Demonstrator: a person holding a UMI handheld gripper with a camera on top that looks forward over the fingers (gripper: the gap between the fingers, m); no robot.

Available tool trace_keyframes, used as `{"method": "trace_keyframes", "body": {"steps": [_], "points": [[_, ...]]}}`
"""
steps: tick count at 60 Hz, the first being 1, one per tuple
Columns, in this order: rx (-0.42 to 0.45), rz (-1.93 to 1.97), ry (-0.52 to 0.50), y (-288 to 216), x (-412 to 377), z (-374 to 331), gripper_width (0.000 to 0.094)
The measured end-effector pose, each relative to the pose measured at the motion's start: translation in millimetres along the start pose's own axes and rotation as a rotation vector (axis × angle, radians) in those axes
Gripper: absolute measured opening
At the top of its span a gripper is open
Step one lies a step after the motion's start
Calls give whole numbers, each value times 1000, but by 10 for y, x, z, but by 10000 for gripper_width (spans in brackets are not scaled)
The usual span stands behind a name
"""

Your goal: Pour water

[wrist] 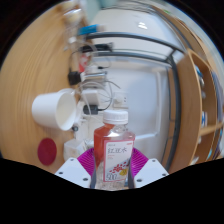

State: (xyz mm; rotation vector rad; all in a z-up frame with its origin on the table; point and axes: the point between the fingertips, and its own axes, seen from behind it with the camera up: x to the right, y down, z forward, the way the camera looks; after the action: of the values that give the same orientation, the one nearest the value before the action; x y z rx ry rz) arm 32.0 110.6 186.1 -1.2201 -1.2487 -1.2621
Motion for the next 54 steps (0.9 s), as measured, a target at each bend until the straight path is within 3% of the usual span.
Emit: {"method": "trace_keyframes", "body": {"steps": [13,19,23,40,54], "points": [[20,1025,-134,85,-16,-35,438],[34,1370,-243,112,-247,70,437],[8,1511,-258,200,-410,124,435],[23,1524,-165,225,-630,179,439],[38,1556,-165,136,-789,196,456]]}}
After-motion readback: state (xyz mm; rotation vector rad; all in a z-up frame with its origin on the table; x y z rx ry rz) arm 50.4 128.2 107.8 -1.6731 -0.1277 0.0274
